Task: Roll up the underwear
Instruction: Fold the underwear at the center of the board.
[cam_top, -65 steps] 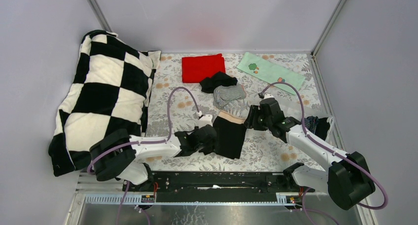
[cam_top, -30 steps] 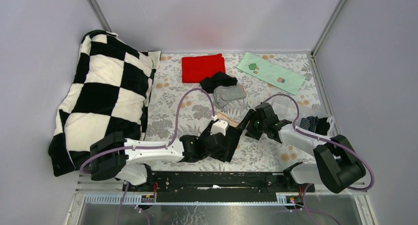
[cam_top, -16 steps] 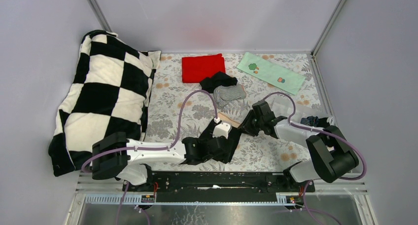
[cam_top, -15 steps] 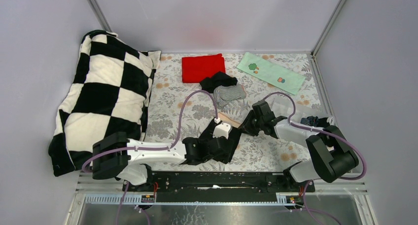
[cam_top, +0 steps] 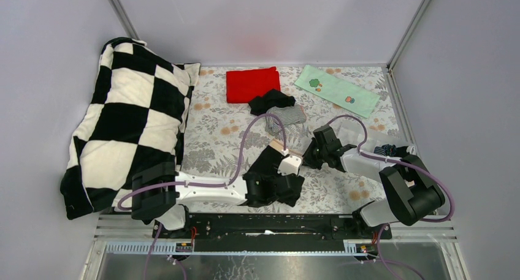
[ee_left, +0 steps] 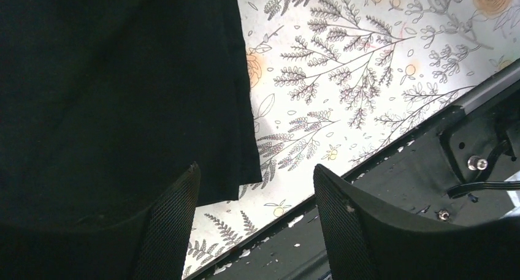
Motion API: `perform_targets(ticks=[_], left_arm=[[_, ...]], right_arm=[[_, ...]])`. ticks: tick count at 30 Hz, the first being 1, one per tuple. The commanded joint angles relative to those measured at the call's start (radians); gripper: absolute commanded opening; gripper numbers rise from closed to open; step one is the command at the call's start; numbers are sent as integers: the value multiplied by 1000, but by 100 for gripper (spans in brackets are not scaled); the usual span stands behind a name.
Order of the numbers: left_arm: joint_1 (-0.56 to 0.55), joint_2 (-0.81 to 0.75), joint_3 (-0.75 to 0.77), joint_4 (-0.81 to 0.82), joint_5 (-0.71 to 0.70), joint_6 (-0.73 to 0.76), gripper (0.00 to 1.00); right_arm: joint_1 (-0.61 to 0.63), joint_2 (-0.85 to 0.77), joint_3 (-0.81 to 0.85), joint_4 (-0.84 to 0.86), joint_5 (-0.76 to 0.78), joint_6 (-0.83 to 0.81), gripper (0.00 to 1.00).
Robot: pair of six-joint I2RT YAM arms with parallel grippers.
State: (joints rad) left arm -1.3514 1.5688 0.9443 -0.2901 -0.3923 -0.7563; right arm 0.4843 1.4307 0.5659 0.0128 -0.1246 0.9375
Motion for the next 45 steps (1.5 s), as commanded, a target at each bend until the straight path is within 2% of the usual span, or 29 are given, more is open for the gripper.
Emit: perform_targets(ticks=[1, 10, 24, 38, 45], left_arm=[[-28, 63, 48, -69, -52, -13, 73], [-53, 186, 157, -225, -156, -57, 72], [-74, 261, 186, -234, -159, -45, 70], [-85, 321, 247, -278, -201, -23, 63], [-89, 326, 257, -280, -198, -19, 56]], right_arm=[[2, 2, 3, 13, 9, -12, 12], [3, 8, 6, 15, 1, -22, 11], [3, 4, -4, 26, -5, -20, 11], [3, -9, -6, 24, -9, -22, 11], [3, -16, -8, 19, -4, -24, 11]])
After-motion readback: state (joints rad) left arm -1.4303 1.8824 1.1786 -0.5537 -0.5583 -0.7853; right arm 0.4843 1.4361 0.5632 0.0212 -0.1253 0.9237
